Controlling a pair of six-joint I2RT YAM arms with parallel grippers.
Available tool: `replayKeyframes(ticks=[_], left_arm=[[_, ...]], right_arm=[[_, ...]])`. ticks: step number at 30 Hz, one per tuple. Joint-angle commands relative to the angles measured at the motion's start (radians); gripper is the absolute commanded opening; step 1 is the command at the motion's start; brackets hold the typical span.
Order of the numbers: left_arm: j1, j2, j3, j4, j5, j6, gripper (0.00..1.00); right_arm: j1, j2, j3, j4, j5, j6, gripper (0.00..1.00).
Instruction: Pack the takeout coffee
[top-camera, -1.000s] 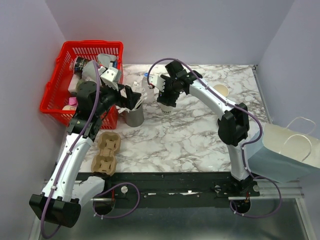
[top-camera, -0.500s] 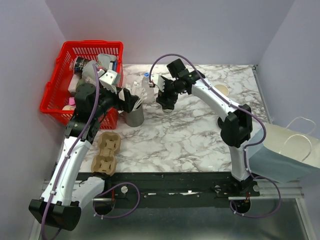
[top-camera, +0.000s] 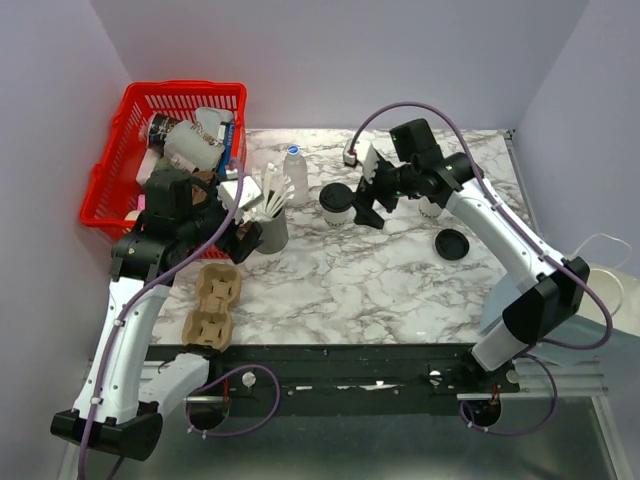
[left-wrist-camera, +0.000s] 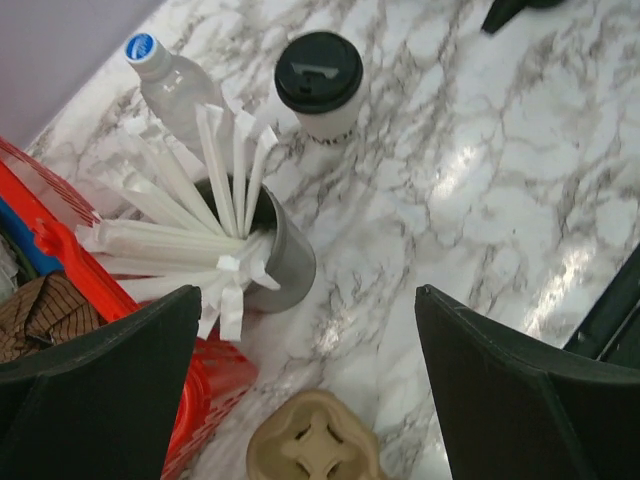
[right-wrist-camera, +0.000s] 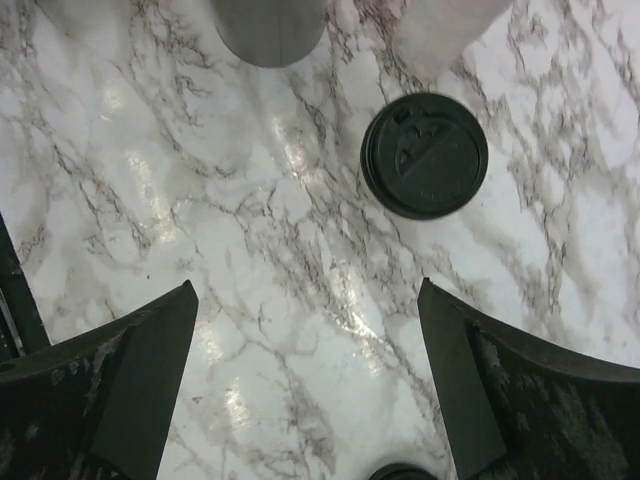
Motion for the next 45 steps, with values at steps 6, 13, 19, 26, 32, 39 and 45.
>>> replayKeyframes(ticks=[6,13,19,26,32,39,45], left_arm=[[0.007,0.085,0.030,-0.457,-0.388,0.073,0.87],[0.007,0.006,-0.136,-0.446,-0.427,-0.092,0.83],[0.007,0.035,-0.260,-0.399,-0.509,-0.106,0.71],[0.007,0.081,-0.360,-0.402,-0.543,-0.102,0.68],[0.019,0.125,-0.366,-0.362,-0.543,-0.120,0.63],[0.055,0.160,-0.360,-0.357,-0.540,-0.120,0.60],[0.072,0.207,-0.363,-0.366,-0.530,-0.111,0.61]], right_arm=[[-0.099,-0.152,-0.210,0.075,0.147,0.239,0.99],[-0.110,-0.161,-0.235,0.095,0.113,0.265,0.99],[-0.110,-0.103,-0.190,0.095,0.062,0.294,0.99],[-0.110,-0.063,-0.153,0.097,0.067,0.294,0.99],[-0.110,-0.060,-0.161,0.092,0.077,0.279,0.99],[-0.110,-0.062,-0.176,0.088,0.091,0.263,0.99],[-0.110,-0.045,-0.163,0.080,0.094,0.254,0.99]])
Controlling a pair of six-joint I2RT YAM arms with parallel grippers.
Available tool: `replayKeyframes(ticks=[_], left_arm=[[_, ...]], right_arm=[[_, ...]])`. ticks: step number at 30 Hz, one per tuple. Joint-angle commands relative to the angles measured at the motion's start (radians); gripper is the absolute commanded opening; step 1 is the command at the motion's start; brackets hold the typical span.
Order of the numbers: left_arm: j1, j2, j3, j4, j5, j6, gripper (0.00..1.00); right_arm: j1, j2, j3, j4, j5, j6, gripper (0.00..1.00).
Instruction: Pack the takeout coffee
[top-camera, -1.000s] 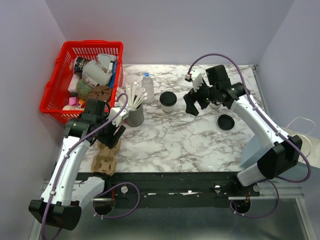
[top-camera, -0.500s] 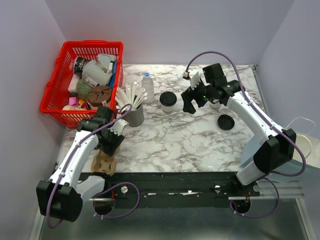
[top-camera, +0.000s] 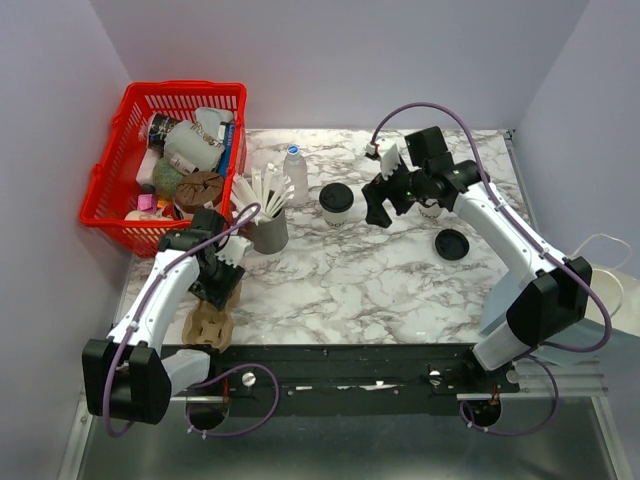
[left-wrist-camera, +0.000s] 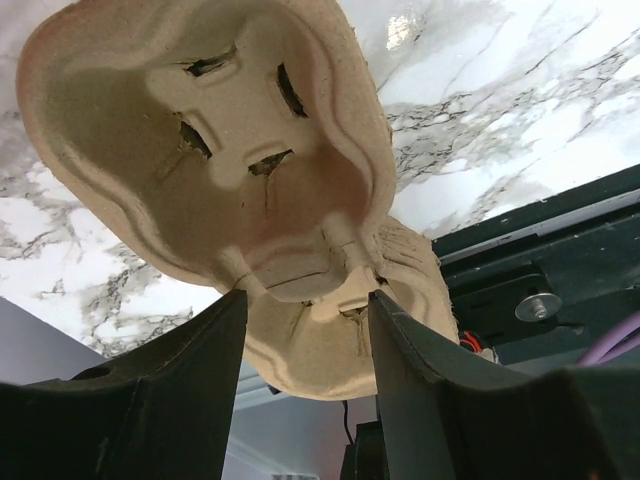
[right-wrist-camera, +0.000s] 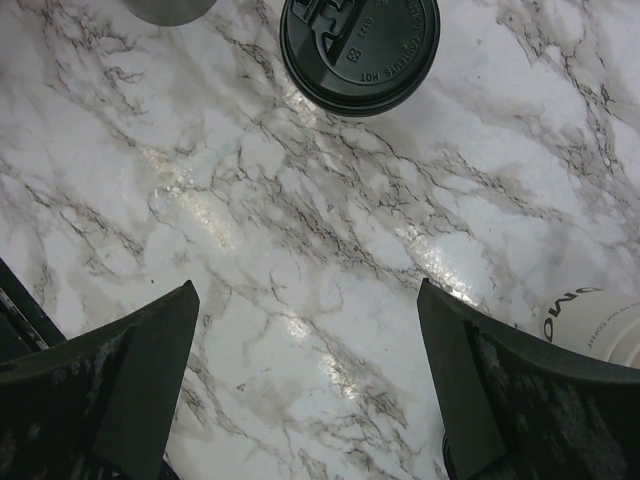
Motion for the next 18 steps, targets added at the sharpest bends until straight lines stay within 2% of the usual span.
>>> replayKeyframes(ticks=[1,18], left_arm=[[0.017,0.028,0.002,-0.004,-0.018,-0.005,0.61],[0.051,0.115,-0.006,-0.019,0.043,0.021,0.56]], right_arm=[[0.001,0.029,0.029,-0.001,0.009,-0.018,0.99],[0.001,0.069,0.066,-0.006,-0.005,-0.020,0.99]])
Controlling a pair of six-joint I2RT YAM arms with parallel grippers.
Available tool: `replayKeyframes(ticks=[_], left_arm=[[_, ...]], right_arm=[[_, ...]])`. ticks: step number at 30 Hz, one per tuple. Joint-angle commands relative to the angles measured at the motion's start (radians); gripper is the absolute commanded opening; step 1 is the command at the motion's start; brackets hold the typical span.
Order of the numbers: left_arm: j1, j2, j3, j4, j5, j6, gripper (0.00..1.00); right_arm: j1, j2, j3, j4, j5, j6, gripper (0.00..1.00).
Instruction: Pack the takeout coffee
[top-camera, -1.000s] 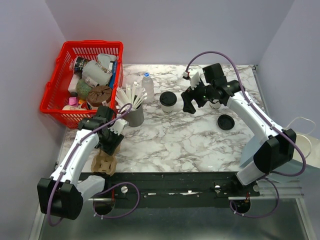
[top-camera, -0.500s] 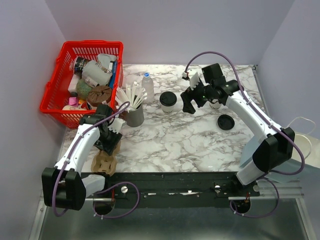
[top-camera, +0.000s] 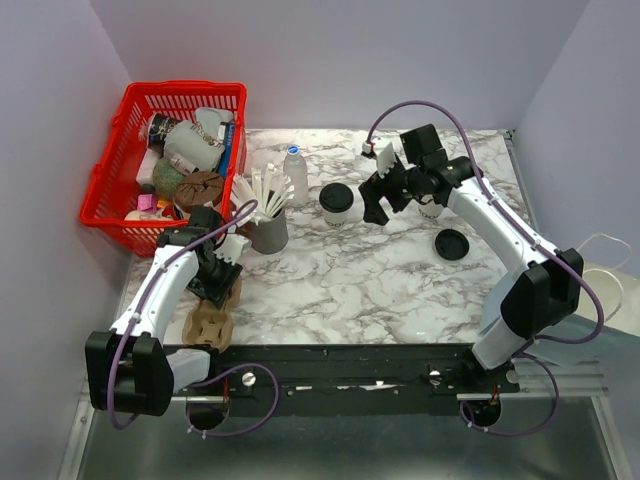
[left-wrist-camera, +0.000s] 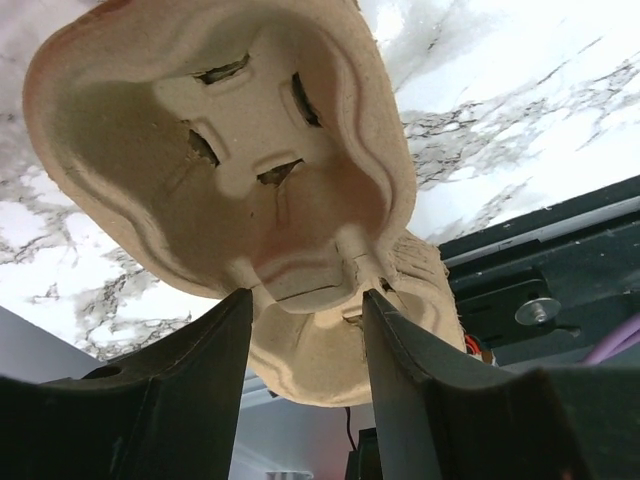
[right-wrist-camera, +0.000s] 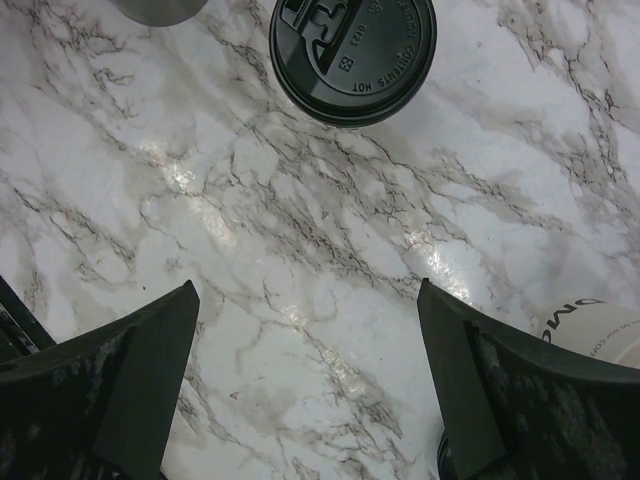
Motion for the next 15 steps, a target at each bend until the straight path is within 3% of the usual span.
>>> replayKeyframes(ticks=[1,7,15], left_arm=[[0.010,0.054,-0.011,-0.036,0.026,0.007,0.56],[0.010,0.042,-0.020,-0.038,0.037,0.019,0.61],[0.010,-0.107,-0.037,0.008,0.081,0.074,0.61]], right_arm=[[0.001,0.013,0.031,-0.005,-0.004,-0.007,0.99],[0.001,0.004,0.011,-0.004,0.002,-0.016,0.99],[0.001,0.009,0.014,-0.010,-0.007,-0.015,0.99]])
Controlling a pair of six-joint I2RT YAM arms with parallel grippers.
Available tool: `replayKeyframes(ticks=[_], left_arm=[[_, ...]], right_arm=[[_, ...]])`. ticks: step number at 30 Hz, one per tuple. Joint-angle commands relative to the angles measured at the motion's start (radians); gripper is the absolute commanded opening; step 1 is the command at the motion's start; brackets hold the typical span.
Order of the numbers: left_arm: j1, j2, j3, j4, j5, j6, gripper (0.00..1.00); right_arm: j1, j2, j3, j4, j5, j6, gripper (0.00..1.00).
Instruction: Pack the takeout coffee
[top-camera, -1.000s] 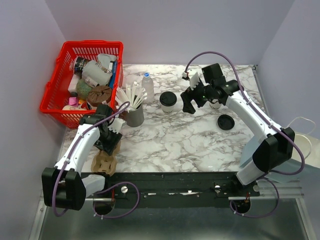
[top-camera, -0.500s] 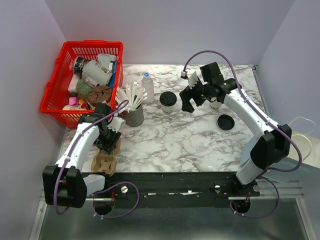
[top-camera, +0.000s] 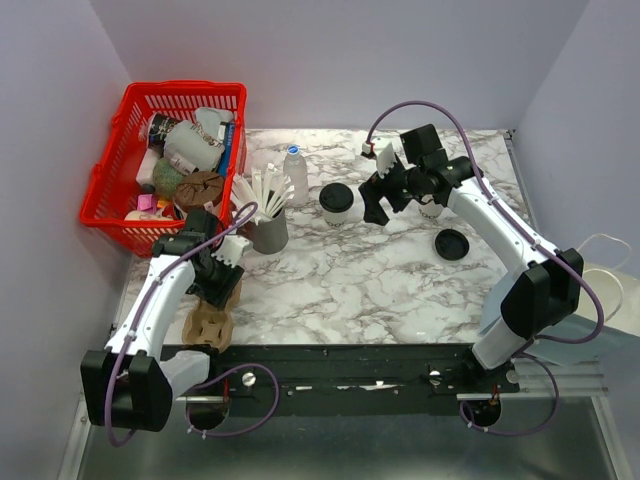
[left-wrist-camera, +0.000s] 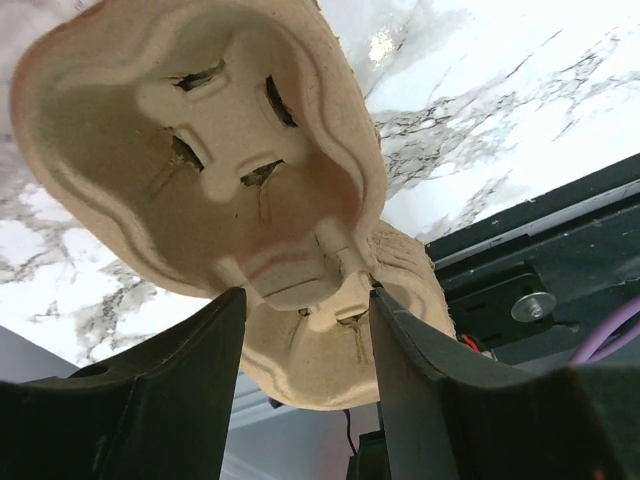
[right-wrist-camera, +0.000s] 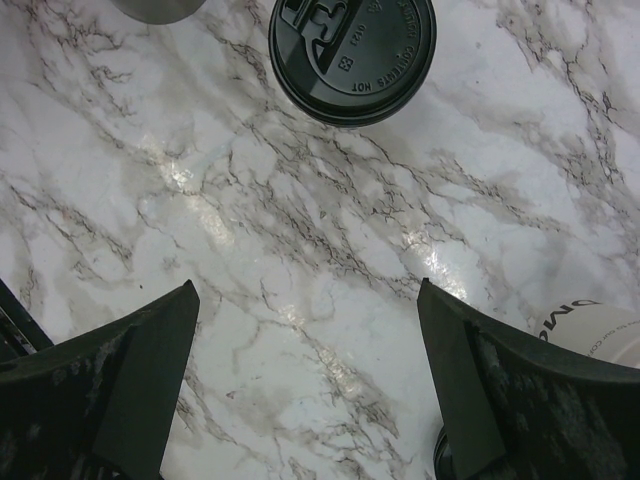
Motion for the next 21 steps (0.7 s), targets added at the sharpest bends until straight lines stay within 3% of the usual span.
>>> replayKeyframes(ticks=[1,14,21], left_arm=[[0.006,-0.038,-0.022,0.006,0.013,0.017,0.60],[0.006,-0.096,-0.097,0.027,-0.051,-0.004,0.57],[0.006,-0.044,-0.081,0.052,-0.051,-0.029,0.57]], right_arm=[[0.001,0.010,0.020,-0.011,-0.009,-0.002,0.99],[0.001,0.010,0.026,-0.011,-0.004,-0.005,0.99],[0.003,0.012,0.022,-0.012,-0.008,-0.007,0.99]])
